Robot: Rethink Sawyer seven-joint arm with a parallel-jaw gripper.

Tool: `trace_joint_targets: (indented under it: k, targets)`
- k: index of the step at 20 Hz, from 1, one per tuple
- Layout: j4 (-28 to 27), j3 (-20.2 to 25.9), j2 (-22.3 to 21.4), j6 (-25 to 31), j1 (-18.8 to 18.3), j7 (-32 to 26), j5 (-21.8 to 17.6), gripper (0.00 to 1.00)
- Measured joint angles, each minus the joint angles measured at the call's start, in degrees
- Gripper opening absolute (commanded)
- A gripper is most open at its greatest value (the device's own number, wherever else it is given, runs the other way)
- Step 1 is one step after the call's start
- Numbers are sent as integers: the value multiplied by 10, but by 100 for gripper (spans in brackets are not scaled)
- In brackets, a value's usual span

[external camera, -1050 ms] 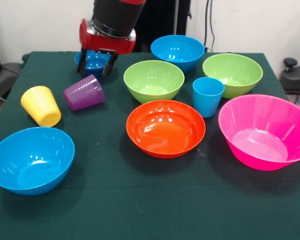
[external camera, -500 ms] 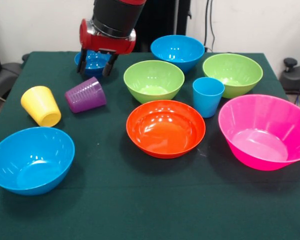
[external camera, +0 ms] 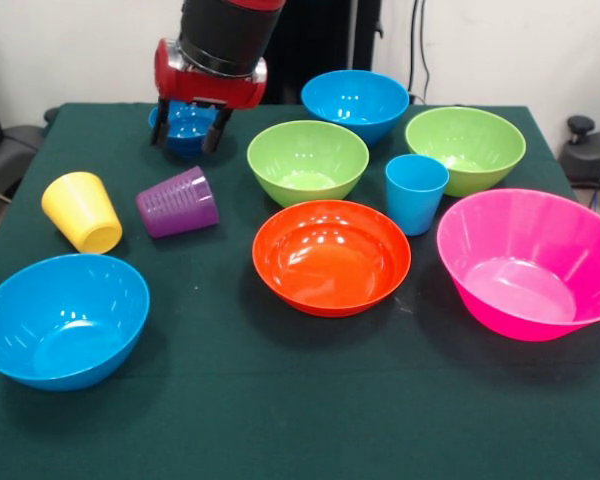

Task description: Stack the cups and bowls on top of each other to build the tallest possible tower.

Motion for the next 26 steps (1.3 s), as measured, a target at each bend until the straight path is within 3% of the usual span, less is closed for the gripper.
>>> trace_joint_targets:
  k: [9, 26]
  targets:
    - [15, 21, -1, -25, -42, 0, 17, 100]
    - [58, 51, -4, -46, -73, 0, 58, 100]
